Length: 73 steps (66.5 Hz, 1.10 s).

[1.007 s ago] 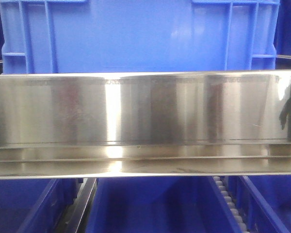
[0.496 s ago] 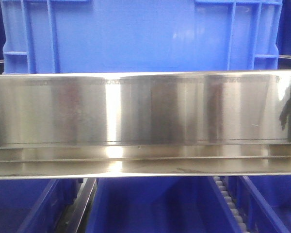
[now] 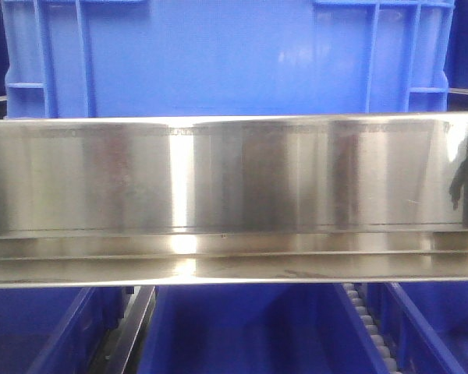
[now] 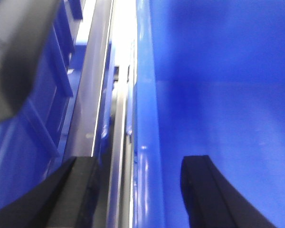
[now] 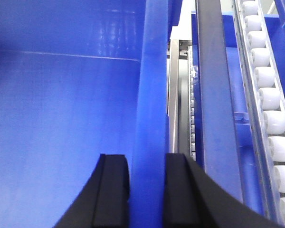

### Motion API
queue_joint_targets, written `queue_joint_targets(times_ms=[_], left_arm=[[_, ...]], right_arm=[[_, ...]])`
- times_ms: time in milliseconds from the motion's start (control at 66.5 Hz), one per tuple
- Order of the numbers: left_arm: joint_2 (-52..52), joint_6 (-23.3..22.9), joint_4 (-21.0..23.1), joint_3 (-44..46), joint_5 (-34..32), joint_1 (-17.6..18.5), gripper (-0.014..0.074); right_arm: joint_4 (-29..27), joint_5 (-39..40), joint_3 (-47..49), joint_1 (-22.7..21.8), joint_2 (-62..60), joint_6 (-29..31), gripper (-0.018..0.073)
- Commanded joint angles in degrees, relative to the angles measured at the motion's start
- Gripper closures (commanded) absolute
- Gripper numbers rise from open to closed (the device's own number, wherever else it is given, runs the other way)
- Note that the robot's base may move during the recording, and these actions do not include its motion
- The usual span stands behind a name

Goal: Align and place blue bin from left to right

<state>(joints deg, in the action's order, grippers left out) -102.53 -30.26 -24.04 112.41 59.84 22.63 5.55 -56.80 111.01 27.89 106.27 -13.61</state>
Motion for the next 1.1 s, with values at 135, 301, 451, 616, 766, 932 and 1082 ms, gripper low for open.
queue_joint_targets(times_ms=[135, 301, 451, 616, 766, 932, 1082], left_arm=[[-1.4, -0.9, 0.01, 0.43, -1.36, 0.32, 0.0312], [-2.45, -1.02, 0.01, 0.43, -1.59, 0.32, 0.0312], [-2.71, -1.91, -0.71, 0.43, -2.52, 0.32, 0.0312], [-3.02, -1.91, -1.56, 0.43, -2.31, 0.32, 0.0312], [-3.77, -1.91, -1.56, 0.43, -1.84, 0.32, 0.0312], [-4.0, -1.91, -1.68, 0.43, -1.72, 0.32, 0.0312], [-4.0, -1.91, -2.08, 0.43, -1.72, 0.32, 0.0312]], right_arm=[[2.03, -0.69, 0.38, -0.19, -0.02, 0.39, 0.0634], [2.03, -0.69, 0.38, -0.19, -0.02, 0.39, 0.0634], [2.03, -0.69, 0.38, -0.19, -0.02, 0.39, 0.0634], [2.03, -0.69, 0.38, -0.19, -0.02, 0.39, 0.0634], [2.03, -0.69, 0.38, -0.19, -0.02, 0.39, 0.0634], [2.03, -0.54, 0.38, -0.19, -0.02, 0.39, 0.0634], [2.03, -0.17, 0.38, -0.19, -0.02, 0.39, 0.0634]])
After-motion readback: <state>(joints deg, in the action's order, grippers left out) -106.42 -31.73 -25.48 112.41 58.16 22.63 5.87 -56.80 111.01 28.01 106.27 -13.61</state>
